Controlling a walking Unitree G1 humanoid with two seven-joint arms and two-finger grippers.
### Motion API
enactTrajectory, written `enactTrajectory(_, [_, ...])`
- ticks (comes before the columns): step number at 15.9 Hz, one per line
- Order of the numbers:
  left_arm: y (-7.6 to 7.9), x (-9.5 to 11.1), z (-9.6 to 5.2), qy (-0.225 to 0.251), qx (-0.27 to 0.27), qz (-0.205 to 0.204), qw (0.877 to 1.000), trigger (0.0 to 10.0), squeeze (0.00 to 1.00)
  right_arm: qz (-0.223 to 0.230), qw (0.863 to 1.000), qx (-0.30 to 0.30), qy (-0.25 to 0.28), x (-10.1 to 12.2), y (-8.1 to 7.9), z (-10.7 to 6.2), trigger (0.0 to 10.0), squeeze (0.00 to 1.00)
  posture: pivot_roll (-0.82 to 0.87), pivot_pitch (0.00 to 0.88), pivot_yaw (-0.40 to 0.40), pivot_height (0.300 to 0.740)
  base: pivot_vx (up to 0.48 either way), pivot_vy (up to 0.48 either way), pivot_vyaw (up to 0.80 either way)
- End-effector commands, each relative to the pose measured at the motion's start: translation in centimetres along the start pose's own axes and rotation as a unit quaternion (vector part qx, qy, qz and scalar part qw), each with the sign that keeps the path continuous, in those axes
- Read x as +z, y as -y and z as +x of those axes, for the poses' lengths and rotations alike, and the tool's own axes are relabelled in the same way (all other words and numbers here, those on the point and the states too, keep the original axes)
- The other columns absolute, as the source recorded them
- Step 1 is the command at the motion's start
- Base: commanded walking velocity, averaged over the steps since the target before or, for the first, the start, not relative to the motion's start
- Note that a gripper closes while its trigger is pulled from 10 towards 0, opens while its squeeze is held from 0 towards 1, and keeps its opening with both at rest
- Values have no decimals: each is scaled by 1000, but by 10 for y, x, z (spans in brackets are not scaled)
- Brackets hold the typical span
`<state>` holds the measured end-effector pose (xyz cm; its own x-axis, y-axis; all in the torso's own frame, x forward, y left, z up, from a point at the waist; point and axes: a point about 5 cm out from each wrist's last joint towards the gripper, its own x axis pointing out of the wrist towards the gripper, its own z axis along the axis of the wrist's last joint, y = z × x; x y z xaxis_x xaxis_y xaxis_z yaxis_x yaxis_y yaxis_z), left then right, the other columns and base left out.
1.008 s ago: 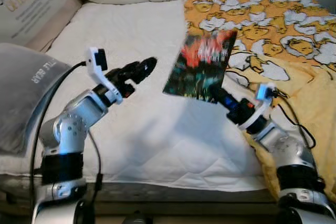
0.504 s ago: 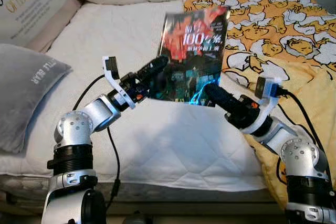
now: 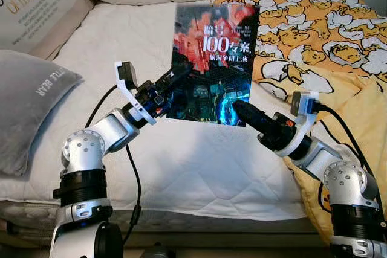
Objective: Clean up the room
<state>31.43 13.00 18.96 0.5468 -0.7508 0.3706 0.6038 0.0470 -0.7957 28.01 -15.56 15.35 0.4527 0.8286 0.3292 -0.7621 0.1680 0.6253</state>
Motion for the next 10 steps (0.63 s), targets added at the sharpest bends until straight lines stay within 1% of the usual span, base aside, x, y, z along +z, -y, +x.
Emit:
enactTrajectory(1, [6, -3, 4, -9, -24, 2, 1000, 0, 0, -10, 1000, 6, -8, 1, -3, 4, 0, 0, 47, 0, 30, 740, 0, 0, 0])
enactTrajectory(5, [7, -9, 1, -16, -20, 9, 1000, 0, 0, -13, 1000, -1, -9, 0, -3, 2, 0, 0, 43, 0, 32, 740, 0, 0, 0])
enactTrajectory(7, [7, -11, 0, -18, -16, 25, 999, 0, 0, -14, 1000, -5, -9, 0, -3, 0, 0, 0, 42, 0, 32, 740, 0, 0, 0])
enactTrajectory(10, [7, -13, -1, -27, -12, 35, 999, 0, 0, -17, 1000, -8, -9, 0, -2, 0, 39, 0, 39, 0, 34, 740, 0, 0, 0])
